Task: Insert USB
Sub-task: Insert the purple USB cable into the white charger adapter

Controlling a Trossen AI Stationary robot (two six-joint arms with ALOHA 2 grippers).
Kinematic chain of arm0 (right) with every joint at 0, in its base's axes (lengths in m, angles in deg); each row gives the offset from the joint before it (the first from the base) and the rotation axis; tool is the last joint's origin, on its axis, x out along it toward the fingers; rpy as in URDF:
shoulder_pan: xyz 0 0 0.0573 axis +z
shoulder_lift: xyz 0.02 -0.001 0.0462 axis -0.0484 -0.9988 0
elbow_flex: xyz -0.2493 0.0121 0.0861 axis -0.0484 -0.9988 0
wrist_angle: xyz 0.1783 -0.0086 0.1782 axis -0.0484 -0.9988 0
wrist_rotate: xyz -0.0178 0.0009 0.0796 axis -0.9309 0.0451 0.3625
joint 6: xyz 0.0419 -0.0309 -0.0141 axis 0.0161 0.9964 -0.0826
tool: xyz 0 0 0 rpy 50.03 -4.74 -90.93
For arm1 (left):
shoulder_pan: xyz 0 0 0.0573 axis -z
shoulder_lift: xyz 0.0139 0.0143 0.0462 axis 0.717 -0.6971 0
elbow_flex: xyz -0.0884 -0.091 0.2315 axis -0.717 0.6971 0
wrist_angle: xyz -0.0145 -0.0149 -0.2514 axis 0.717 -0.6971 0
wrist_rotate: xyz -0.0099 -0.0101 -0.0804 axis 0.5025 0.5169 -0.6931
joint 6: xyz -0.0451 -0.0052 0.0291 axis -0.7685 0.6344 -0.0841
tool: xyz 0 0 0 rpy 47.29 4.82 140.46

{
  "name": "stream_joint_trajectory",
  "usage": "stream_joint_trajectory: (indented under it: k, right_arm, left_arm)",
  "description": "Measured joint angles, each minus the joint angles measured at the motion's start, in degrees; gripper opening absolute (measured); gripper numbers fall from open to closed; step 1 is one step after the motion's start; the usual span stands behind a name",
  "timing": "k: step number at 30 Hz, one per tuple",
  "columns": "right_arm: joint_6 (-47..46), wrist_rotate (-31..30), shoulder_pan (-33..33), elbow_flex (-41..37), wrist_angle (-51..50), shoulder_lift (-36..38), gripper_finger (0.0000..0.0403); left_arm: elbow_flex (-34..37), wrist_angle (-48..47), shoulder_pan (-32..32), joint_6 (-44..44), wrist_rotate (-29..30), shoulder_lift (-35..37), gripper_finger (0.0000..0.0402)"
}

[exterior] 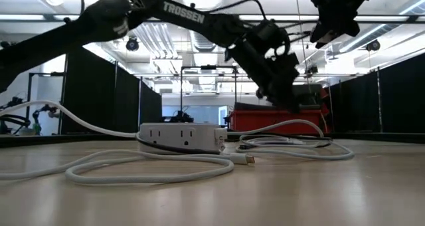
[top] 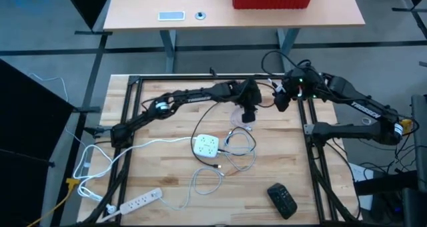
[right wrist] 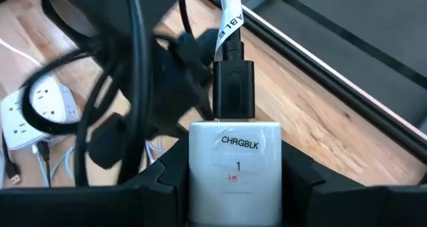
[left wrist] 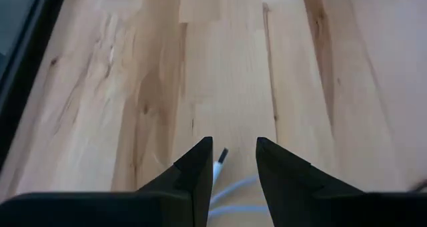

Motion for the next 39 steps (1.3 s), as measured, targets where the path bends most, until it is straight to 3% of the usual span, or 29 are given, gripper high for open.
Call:
stream_joint_trajectory:
  k: [8, 24, 31, 39]
  right_arm:
    - [-0.9, 0.0, 0.0, -0.8, -0.2, -0.1, 0.0123]
    - [-1.5, 0.3, 0.0, -1.1, -0.2, -2.8, 0.0123]
    - [-3.4, 0.3, 0.0, -1.1, -0.1, -2.3, 0.0123]
    - [-3.4, 0.2, 0.0, -1.0, -0.6, -0.7, 0.0123]
  left_arm:
    - [0.4, 0.8, -0.2, 5.7, 4.2, -3.4, 0.0103]
    - [0.4, 2.5, -0.4, 13.7, 3.7, -6.1, 0.0097]
    - [0.3, -1.5, -0.2, 13.0, -0.8, -6.0, 0.0013]
    - [0.6, -5.1, 0.2, 7.0, -0.9, -4.0, 0.0004]
